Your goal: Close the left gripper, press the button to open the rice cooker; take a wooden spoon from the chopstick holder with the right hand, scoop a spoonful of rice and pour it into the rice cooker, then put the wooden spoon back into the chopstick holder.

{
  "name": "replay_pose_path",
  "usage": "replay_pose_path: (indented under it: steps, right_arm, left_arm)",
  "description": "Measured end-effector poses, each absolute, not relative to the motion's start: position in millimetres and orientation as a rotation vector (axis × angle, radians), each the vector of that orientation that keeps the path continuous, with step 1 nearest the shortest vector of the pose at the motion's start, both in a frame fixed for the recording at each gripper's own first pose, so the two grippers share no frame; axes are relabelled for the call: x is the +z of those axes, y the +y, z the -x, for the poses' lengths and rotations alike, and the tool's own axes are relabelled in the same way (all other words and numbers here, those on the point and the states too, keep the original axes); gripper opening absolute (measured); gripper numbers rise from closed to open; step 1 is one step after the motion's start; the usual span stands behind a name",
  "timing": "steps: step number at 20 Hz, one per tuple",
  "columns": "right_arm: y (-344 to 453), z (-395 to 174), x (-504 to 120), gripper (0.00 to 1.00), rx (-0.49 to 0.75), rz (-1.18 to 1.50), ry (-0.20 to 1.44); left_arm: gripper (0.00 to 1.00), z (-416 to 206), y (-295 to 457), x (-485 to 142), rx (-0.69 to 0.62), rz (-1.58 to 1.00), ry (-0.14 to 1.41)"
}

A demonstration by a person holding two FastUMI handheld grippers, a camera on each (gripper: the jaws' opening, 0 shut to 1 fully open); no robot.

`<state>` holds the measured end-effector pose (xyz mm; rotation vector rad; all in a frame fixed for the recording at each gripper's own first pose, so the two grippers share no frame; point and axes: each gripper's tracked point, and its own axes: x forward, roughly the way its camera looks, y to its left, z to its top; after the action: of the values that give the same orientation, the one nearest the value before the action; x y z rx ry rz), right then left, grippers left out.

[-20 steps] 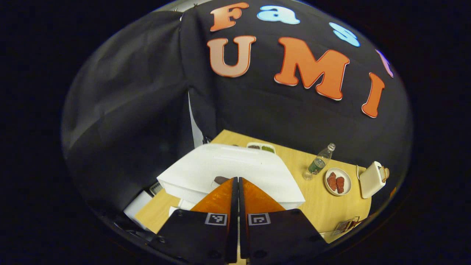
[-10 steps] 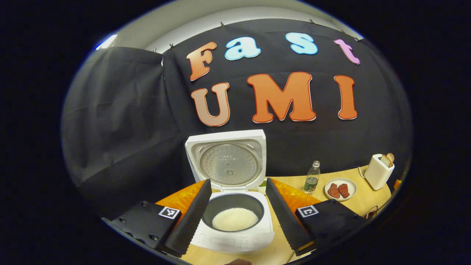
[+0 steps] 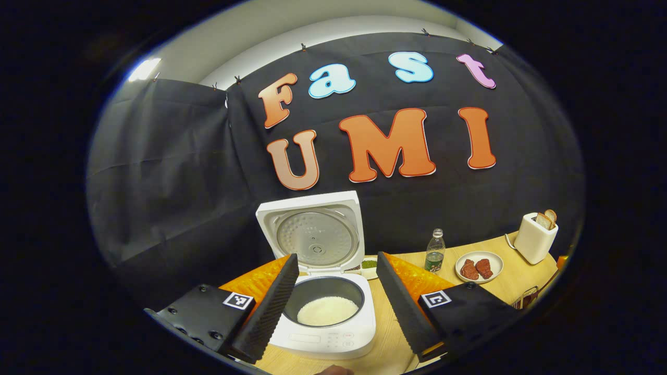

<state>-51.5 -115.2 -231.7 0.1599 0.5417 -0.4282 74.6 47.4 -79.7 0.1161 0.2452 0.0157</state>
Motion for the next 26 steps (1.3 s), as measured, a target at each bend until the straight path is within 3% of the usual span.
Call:
replay_pose_path:
  steps: [1,9,13,16,18,19,22,26]
  right_arm:
    - [-117,53,-238,0.97,-0.437,-0.169,0.550]
    - [-115,59,-299,0.95,-0.483,-0.484,0.621]
    - [-104,49,-309,0.75,-0.502,-0.694,0.593]
    - [-100,43,-307,0.46,-0.505,-0.719,0.552]
    - [-97,43,-303,0.30,-0.503,-0.718,0.536]
    - [-96,44,-302,0.29,-0.494,-0.724,0.530]
    - [-86,48,-293,0.24,-0.480,-0.705,0.516]
    - [-82,49,-268,0.19,-0.457,-0.638,0.484]
  left_arm:
    - [1.00,-74,48,-78,0.021,-0.118,0.238]
    - [1.00,-59,46,-76,0.019,-0.129,0.241]
    - [0.96,-54,50,-78,0.030,-0.126,0.250]
    - [1.00,-52,53,-85,0.032,-0.128,0.264]
    - [0.96,-49,56,-87,0.035,-0.131,0.272]
    - [1.00,-50,56,-89,0.035,-0.130,0.277]
    - [0.96,-52,57,-89,0.029,-0.123,0.276]
    - [1.00,-53,55,-88,0.004,-0.120,0.269]
